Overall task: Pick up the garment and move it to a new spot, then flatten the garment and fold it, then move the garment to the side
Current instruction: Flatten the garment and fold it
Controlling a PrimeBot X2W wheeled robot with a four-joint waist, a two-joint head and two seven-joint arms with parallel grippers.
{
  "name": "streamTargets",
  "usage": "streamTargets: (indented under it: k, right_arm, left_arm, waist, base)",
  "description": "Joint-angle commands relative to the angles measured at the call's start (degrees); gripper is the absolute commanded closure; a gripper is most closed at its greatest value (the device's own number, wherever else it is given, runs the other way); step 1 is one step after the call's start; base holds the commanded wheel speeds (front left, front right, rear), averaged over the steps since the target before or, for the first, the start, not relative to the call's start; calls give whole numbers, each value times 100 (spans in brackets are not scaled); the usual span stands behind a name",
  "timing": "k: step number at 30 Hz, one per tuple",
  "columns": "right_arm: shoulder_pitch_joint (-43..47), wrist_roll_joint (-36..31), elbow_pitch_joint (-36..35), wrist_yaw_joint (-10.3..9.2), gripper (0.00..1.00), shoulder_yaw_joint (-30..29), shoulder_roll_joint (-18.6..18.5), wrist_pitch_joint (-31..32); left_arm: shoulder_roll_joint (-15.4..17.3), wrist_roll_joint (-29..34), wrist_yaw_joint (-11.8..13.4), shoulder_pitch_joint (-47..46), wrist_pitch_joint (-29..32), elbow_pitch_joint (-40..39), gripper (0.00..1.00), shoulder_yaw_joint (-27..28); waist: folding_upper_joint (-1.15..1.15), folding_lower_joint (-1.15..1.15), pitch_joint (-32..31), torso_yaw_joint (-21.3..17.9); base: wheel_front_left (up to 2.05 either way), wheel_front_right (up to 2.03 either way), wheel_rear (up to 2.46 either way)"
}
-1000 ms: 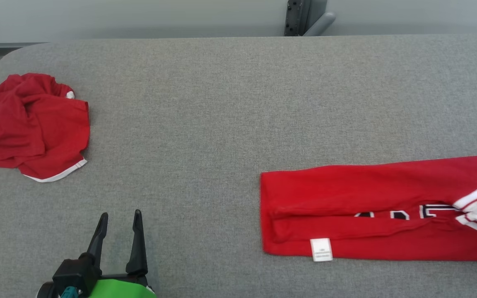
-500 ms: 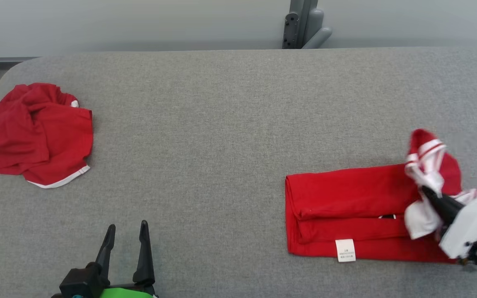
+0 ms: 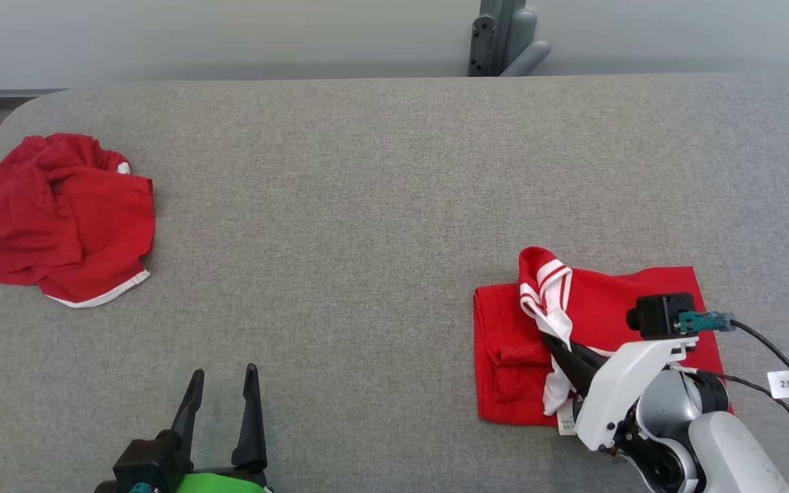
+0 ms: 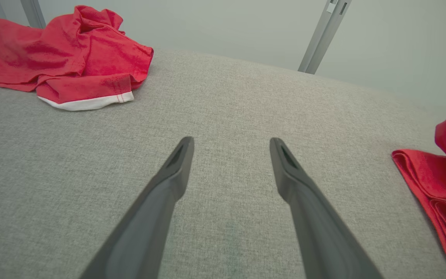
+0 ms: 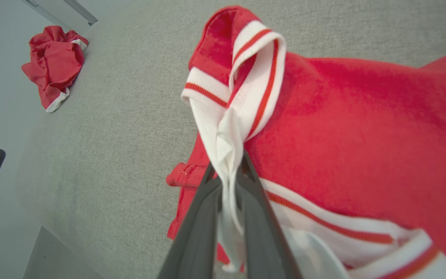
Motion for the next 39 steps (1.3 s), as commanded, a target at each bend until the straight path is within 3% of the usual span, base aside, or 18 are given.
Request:
streamTargets:
  k: [1, 5, 6, 7, 8, 19, 22, 24, 25, 31, 39]
  right_arm:
    - [-102, -51, 83, 2, 100, 28, 32, -102]
    - [-183, -70, 251, 2, 100, 100, 85, -345]
    - [-216, -78, 256, 2, 70, 103, 91, -435]
    - [-242, -97, 243, 2, 30, 97, 94, -546]
    - [-228, -103, 253, 2, 0, 73, 104, -615]
    - [487, -718, -1072, 2, 0, -482, -413, -1698]
    - [737, -736, -1264, 2, 0, -791, -342, -1939]
    - [869, -812, -1199, 2, 87, -919, -384, -2021]
    - [918, -839, -1110, 2, 100, -937, -389, -2036]
    - [709, -1172, -263, 2, 100, -558, -449, -2321]
    - [-270, -1523, 1269, 1, 100, 258, 50, -2864]
  left_arm:
    - [7, -29, 3, -63, -18, 3, 0, 16]
    - [6, -23, 9, -1, -18, 33, 0, 22]
    - [6, -21, 8, 0, -18, 37, 0, 20]
    - [6, -27, 8, 0, -18, 42, 0, 22]
    - [6, -34, 6, 3, -18, 50, 0, 21]
    - [6, -63, 61, 141, -18, -96, 0, 119]
    - [7, -16, 38, 160, -18, -130, 0, 121]
    - [6, 17, 19, 125, -18, -147, 0, 120]
    - [6, 19, 21, 98, -17, -159, 0, 120]
    - [7, 93, -42, -62, -18, -149, 0, 130]
    - [7, 153, -105, -181, -17, -82, 0, 122]
  waist:
    - [0, 0, 13, 52]
    - [0, 0, 20, 86]
    - [0, 0, 25, 85]
    - [0, 0, 25, 83]
    - [0, 0, 20, 79]
    - [0, 0, -70, -126]
    - [0, 0, -38, -230]
    - [0, 0, -3, -286]
    - [0, 0, 27, -310]
    - [0, 0, 198, -371]
    - [0, 0, 291, -269]
  base:
    - [0, 0, 0]
    - [0, 0, 0]
    - [0, 0, 0]
    - [0, 0, 0]
    - [0, 0, 0]
    - [0, 0, 0]
    - [0, 0, 0]
    - [0, 0, 0]
    - [0, 0, 0]
    - [0, 0, 0]
    - [0, 0, 0]
